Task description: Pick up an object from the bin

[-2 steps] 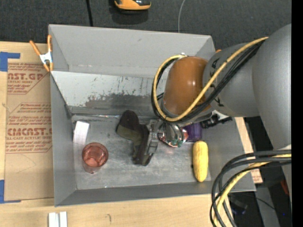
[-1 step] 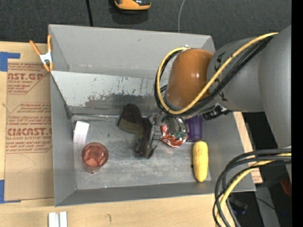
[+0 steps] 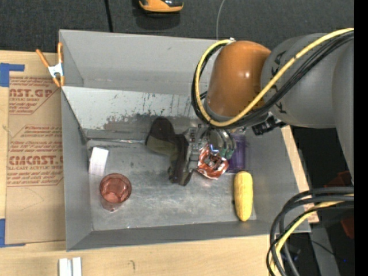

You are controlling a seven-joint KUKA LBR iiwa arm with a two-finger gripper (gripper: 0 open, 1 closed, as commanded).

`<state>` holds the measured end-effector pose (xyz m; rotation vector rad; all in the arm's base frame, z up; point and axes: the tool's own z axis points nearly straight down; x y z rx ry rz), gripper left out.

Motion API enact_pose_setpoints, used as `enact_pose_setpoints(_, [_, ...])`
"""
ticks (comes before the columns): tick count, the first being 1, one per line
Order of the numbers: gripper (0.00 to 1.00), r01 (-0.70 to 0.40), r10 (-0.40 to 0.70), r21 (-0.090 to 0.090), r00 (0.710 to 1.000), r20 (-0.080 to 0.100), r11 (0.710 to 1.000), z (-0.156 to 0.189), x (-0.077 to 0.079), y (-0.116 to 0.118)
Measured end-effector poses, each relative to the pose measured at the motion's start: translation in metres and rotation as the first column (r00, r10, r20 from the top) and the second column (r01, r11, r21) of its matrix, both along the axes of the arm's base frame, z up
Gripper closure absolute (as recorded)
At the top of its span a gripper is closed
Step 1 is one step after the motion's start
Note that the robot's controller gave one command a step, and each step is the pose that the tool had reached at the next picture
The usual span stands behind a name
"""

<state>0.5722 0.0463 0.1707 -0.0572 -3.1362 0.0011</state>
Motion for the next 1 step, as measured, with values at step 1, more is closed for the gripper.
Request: enact_pose_setpoints(1, [1.0, -0.009, 0.009, 0.0, 1.0, 0.01, 1.0, 0.0503, 0.0038, 0.0005])
